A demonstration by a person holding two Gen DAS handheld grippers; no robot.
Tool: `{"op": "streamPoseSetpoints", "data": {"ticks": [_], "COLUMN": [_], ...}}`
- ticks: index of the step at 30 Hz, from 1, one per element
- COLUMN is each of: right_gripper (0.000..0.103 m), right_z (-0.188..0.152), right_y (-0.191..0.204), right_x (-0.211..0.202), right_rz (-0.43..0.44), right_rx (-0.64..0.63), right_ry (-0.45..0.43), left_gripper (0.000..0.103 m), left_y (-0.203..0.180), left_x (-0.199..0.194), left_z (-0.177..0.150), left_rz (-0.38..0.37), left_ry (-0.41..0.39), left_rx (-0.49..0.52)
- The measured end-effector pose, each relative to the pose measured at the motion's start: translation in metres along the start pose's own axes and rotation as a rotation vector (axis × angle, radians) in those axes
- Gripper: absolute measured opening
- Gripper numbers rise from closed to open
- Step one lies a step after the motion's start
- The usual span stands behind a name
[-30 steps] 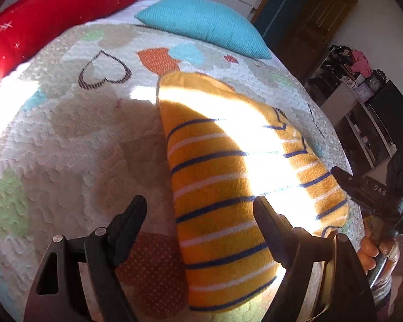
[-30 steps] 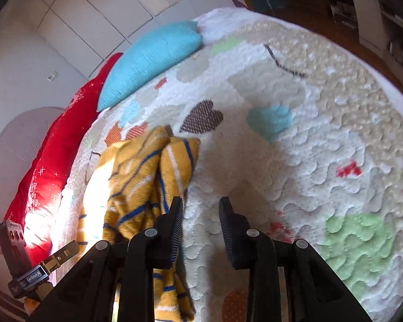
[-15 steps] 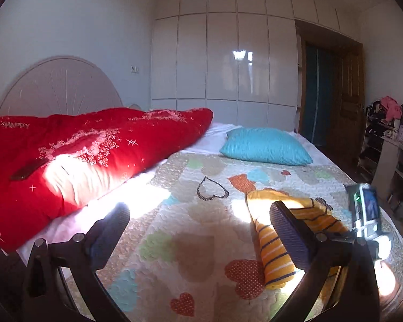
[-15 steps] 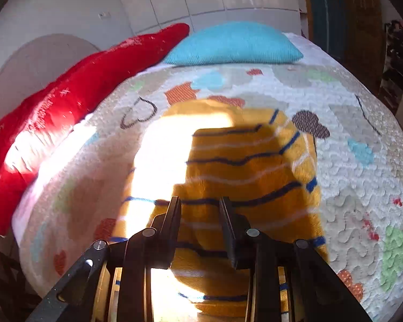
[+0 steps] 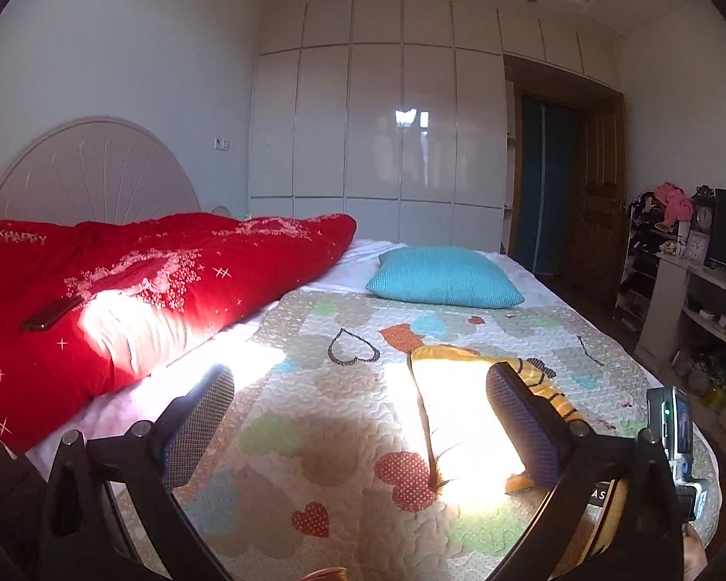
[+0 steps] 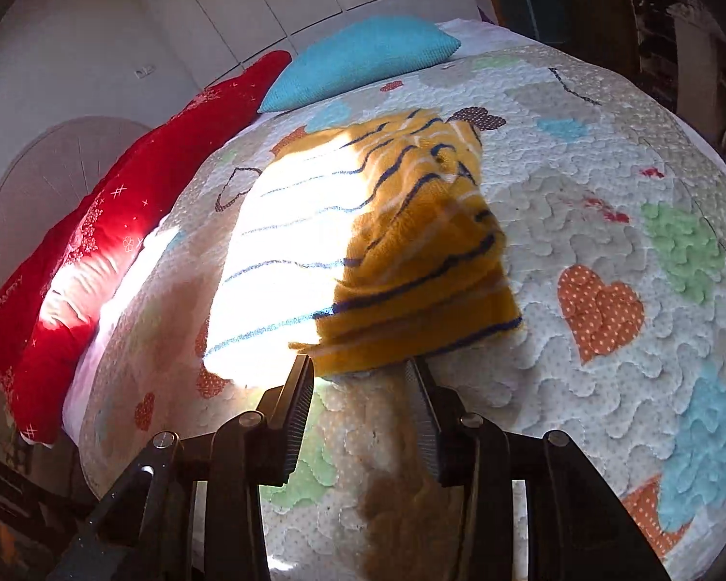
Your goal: Fold small clothes
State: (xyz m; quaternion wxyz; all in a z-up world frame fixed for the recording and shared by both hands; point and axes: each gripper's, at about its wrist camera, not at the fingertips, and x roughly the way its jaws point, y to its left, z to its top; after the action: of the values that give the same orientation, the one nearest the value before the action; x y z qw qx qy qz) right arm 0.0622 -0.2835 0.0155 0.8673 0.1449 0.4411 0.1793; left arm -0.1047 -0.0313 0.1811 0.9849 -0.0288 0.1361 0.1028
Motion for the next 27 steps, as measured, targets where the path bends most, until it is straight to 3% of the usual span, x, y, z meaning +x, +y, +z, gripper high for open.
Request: {"op": "streamPoseSetpoints", "data": {"ticks": [2,8,13,27], "right_gripper": [0.047,0.059,0.064,0.066], "right_z": [-0.007,-0.018,-0.023,-0.035], "right_y": [-0.004,-0.002,0.003,0.002], "right_x": [-0.018,-0.060,-0.065,-0.048], "right_rz": [-0.024,-0.110,-0.171,-0.223], "right_rx": [0.005,-0.033,-0.086,-0.105], "right_ry": [-0.030,-0.109,-0.121,-0.084], "left_gripper": [0.103,0.103,0.103,0.103], "left_y": [-0.004,-0.020,-0.031,-0.036], "left_x": [-0.004,0.016,0.024,0.047], "left_z": [-0.001,-0.022,-0.041,-0.074], "left_rz": [-0.030,-0.127,-0.116,-0.097], "left_ry": [0.009,0.202,0.295,0.469], "left_rx": [0.000,-0.012,0.013,0.003]}}
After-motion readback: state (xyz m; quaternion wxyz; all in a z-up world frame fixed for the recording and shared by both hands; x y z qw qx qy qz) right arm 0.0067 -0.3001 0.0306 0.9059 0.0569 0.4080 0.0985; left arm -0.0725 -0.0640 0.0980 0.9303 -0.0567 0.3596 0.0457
